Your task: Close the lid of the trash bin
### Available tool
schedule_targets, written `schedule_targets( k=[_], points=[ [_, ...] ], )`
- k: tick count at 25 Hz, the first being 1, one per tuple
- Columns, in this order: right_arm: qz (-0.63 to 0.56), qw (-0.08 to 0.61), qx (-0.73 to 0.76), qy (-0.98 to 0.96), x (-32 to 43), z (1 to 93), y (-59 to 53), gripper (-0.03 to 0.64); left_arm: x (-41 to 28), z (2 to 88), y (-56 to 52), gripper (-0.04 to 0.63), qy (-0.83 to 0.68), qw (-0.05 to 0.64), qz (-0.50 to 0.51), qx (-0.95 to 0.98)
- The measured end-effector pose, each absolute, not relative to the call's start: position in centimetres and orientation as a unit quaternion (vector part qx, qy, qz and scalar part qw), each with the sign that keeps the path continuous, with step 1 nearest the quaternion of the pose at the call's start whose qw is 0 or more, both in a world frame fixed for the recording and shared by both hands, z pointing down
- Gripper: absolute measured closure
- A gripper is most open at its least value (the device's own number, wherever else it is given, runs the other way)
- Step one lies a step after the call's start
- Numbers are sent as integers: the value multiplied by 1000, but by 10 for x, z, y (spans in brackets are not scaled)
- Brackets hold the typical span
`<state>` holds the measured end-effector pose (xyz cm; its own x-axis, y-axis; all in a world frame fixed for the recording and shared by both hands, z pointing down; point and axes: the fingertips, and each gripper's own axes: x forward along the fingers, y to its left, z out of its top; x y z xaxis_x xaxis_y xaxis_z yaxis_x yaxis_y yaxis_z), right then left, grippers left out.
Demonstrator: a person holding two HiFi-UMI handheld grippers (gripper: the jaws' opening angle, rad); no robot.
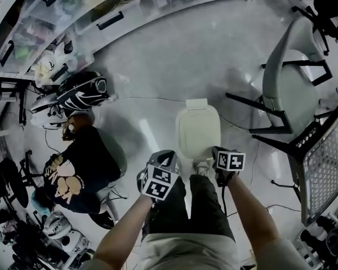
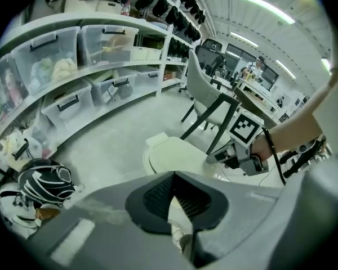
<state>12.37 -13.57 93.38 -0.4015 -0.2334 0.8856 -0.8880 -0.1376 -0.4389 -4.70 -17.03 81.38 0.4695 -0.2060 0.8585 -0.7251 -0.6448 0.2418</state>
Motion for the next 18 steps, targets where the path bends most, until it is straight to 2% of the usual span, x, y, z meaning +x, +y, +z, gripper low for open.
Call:
schedule_targets(
  k=[4, 11, 14, 18],
  points=[
    [604, 282, 473, -576, 119, 965, -125, 612, -54, 848, -156, 594, -280, 329, 438, 788],
    [547, 398, 422, -603, 119, 1001, -119, 597, -56, 871, -147, 594, -274, 330, 455, 780],
    [550, 388, 411, -615, 117, 1001, -118, 594, -57, 872, -142, 594, -266, 327, 463, 780],
    [528, 407, 409, -623, 117, 1003, -116, 589, -53, 867, -138, 594, -263, 320, 461, 785]
  ],
)
